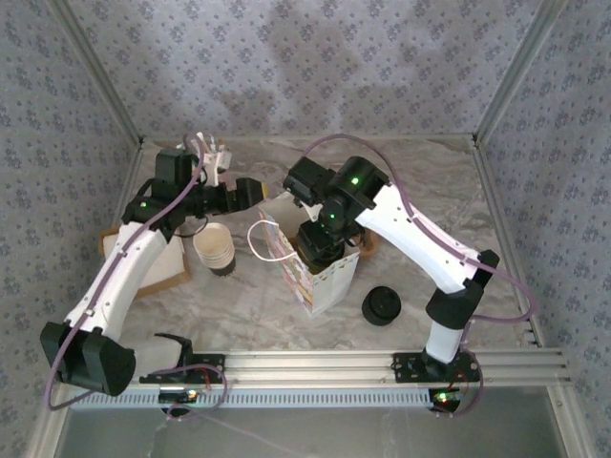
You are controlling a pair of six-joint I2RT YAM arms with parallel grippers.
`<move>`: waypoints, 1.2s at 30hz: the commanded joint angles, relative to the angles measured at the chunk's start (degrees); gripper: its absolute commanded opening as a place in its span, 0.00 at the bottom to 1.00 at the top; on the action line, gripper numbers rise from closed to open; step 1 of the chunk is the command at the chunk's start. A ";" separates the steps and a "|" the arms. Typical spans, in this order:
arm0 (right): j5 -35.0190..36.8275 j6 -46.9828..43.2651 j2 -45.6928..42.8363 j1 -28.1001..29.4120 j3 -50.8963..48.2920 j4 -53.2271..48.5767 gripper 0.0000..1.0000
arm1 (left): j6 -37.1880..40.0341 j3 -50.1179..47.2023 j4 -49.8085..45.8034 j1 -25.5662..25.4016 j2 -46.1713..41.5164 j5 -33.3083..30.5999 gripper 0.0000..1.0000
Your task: Pack the takeout coffee
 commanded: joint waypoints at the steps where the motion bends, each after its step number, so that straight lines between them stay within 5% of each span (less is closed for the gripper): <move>1: -0.94 1.30 0.64 0.03 -1.11 -11.55 0.62 | 1.44 -0.97 -2.25 0.30 -2.77 -1.94 0.95; 27: -2.27 0.08 5.58 -0.16 -4.86 -11.56 0.62 | -4.94 -8.04 -3.91 -0.22 -15.09 -5.99 0.91; 36: -1.48 -0.78 6.46 -0.88 -5.92 -11.64 0.62 | -6.36 -9.91 -4.55 -5.67 -15.58 -9.36 0.91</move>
